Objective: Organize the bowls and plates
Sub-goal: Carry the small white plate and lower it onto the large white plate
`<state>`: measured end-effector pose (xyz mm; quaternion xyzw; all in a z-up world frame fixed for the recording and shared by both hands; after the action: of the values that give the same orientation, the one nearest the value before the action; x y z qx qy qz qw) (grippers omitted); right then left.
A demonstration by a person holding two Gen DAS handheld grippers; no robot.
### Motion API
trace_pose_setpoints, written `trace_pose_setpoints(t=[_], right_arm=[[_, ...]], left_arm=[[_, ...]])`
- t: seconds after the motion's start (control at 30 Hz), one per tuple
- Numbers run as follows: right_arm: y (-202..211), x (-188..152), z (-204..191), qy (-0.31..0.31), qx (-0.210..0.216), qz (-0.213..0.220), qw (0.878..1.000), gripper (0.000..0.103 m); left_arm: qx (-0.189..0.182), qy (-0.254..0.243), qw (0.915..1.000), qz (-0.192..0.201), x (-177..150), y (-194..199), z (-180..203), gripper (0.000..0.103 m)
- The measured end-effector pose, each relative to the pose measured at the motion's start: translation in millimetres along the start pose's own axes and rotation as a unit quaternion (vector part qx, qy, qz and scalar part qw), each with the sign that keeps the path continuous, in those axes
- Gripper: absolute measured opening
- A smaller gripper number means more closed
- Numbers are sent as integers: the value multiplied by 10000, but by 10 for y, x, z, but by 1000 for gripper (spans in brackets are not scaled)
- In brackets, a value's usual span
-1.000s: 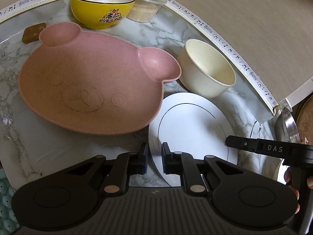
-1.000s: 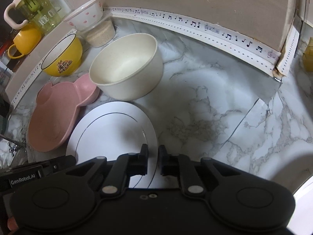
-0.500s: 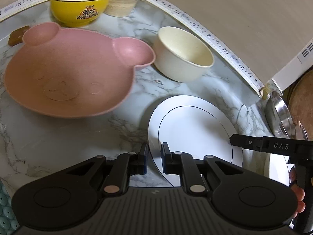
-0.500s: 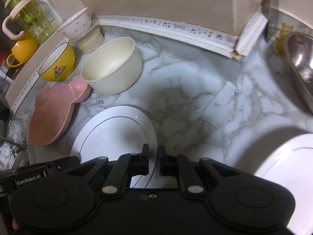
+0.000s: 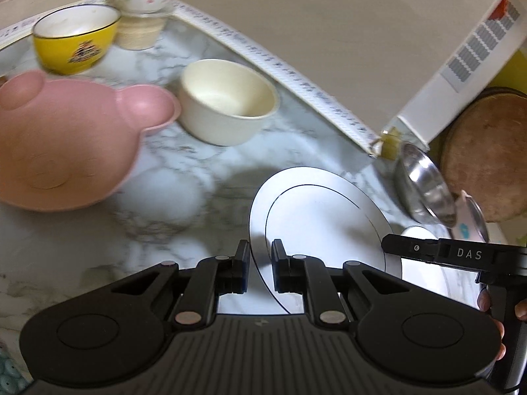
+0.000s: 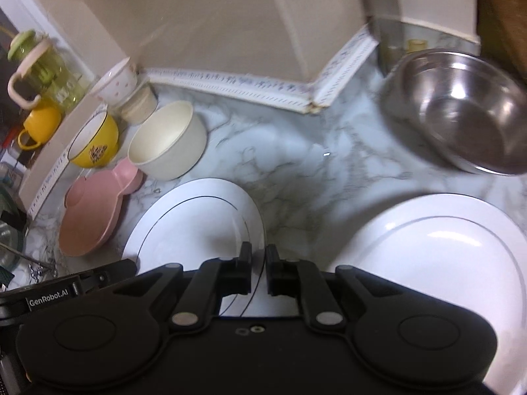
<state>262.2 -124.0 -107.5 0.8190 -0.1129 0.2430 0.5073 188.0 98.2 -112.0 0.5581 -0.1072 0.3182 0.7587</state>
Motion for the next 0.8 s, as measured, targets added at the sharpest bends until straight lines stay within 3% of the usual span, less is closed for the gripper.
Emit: trace_pose_setpoints(t=[0.47, 0.8], right_arm=[[711, -194, 626, -533, -274, 512, 9969, 9], [1033, -442, 1149, -959, -531, 642, 9919, 9]], left_arm=[[-431, -752, 9962, -64, -172, -42, 846, 13], [-579, -1338, 9890, -255, -417, -241, 1418, 13]])
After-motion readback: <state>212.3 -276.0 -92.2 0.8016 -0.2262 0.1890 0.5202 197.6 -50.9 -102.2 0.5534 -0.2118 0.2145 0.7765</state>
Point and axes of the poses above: each gripper's, at about its wrist camera, not at the fingertips, and y roughly against the way its jaws point, z to its right, x to its top, the point moved 3 cm from there along -y, roughly the way its jaws point, and after that the axes turned 4 degrees about x, right-handed, at the moved point
